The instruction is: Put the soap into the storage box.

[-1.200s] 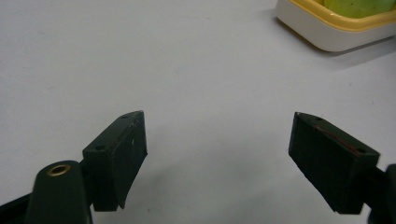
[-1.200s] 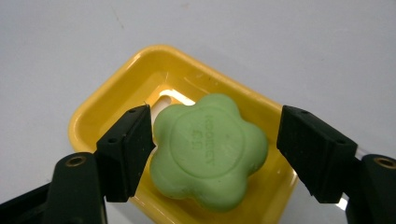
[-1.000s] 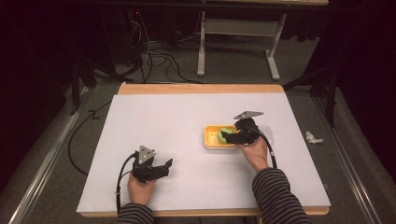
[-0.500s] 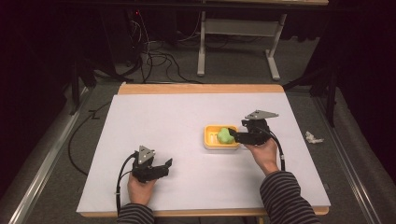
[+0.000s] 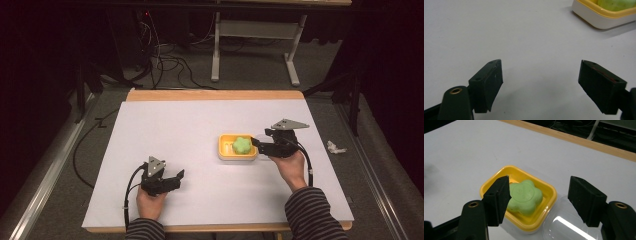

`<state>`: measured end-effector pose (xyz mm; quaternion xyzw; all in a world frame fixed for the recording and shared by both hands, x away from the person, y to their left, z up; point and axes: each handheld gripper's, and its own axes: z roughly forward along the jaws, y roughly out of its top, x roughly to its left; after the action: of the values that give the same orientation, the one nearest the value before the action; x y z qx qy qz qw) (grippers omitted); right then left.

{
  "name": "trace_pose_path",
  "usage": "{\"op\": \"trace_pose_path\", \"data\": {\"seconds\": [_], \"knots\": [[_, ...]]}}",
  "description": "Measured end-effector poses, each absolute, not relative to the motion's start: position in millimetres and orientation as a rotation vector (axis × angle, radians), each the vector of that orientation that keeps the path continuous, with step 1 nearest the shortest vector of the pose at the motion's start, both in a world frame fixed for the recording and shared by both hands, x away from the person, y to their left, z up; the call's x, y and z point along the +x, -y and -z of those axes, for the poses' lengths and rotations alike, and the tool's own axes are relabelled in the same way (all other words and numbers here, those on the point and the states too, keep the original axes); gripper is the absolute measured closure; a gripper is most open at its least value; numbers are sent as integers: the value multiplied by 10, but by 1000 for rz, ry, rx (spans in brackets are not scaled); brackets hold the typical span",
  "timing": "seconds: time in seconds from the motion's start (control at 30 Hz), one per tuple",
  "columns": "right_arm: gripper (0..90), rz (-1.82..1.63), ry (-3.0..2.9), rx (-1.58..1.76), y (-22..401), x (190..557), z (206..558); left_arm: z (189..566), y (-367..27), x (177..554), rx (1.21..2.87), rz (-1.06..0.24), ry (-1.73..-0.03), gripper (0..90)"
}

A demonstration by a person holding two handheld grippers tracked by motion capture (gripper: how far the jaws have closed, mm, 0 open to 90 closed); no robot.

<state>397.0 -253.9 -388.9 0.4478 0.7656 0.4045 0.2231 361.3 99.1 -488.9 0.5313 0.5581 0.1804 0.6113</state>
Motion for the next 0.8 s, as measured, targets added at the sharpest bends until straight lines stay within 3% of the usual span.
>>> {"op": "trace_pose_path", "data": {"seconds": [0.8], "knots": [[352, -1176, -2042, 1243, 2818, 3725, 3794, 4890, -987, 3616, 1231, -412, -1290, 204]]}}
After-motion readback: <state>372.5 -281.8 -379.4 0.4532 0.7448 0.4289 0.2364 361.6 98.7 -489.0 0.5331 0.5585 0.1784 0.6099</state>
